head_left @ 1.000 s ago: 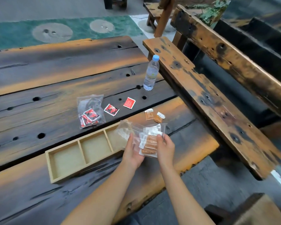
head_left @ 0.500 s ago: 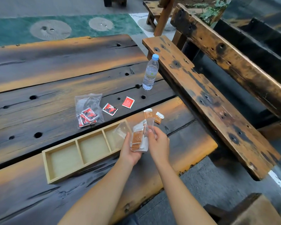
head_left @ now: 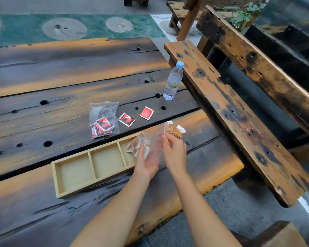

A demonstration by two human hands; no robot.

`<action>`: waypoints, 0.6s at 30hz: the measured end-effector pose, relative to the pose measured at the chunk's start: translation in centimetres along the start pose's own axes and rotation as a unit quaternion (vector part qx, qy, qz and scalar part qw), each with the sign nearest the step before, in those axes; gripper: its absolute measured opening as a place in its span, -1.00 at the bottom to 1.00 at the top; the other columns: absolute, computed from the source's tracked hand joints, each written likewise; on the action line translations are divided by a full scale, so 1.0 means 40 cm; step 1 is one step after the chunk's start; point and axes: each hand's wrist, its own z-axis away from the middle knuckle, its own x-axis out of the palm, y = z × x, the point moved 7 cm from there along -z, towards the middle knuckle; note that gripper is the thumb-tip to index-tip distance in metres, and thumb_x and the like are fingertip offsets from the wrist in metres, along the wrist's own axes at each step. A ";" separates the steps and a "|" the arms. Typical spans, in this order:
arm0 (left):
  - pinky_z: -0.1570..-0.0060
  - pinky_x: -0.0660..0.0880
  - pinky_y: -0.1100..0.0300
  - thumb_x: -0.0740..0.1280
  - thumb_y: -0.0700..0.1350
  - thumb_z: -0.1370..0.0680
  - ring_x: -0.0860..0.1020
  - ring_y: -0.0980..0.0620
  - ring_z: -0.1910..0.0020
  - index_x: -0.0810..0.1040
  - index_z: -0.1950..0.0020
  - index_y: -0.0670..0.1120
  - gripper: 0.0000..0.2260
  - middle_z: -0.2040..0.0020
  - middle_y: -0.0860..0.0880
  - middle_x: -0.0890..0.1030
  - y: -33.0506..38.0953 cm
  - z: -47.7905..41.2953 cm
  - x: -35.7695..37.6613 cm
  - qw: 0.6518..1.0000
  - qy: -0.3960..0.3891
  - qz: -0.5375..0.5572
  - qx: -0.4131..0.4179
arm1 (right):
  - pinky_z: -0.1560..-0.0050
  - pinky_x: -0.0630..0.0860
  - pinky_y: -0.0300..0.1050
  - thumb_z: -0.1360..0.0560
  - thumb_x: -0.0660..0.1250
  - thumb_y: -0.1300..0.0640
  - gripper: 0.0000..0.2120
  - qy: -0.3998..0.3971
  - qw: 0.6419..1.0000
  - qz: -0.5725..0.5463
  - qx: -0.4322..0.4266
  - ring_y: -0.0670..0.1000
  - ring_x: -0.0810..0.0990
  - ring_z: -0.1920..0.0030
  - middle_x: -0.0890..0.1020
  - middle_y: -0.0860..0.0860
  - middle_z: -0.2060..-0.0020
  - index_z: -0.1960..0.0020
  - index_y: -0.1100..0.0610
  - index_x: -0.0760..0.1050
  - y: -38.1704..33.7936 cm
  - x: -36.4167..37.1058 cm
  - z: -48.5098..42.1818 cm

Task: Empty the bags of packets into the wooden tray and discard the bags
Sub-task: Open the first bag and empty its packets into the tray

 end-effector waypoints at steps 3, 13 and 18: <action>-0.47 0.17 0.11 0.10 0.14 -0.59 0.45 -0.07 -0.29 0.41 -0.35 -0.21 -0.49 -0.26 -0.19 0.52 0.012 -0.001 -0.002 1.000 0.004 -0.004 0.010 | 0.19 0.56 0.07 -0.55 0.19 0.11 -0.75 -0.004 1.000 -0.010 0.000 0.13 0.58 0.26 0.62 0.09 0.38 0.14 0.22 0.56 -0.005 0.006 -0.006; -0.38 0.35 0.11 0.23 -0.04 -0.59 0.58 -0.07 -0.06 0.48 -0.28 -0.18 -0.67 -0.22 -0.17 0.57 0.039 0.030 0.006 0.995 0.075 0.057 0.037 | 0.19 0.55 0.08 -0.51 0.18 0.05 -0.76 0.006 0.997 -0.070 -0.017 0.11 0.66 0.23 0.70 0.02 0.31 0.19 0.05 0.59 -0.060 0.001 -0.022; -0.10 0.49 0.16 0.25 -0.15 -0.58 0.68 -0.02 0.39 0.55 0.05 -0.22 -0.84 0.33 -0.15 0.70 0.080 0.050 0.014 0.991 0.090 0.072 0.065 | 0.09 0.59 0.15 -0.51 0.19 0.05 -0.74 0.011 0.995 -0.096 -0.005 -0.01 0.69 0.25 0.71 -0.06 0.28 0.25 -0.19 0.57 -0.083 -0.002 -0.023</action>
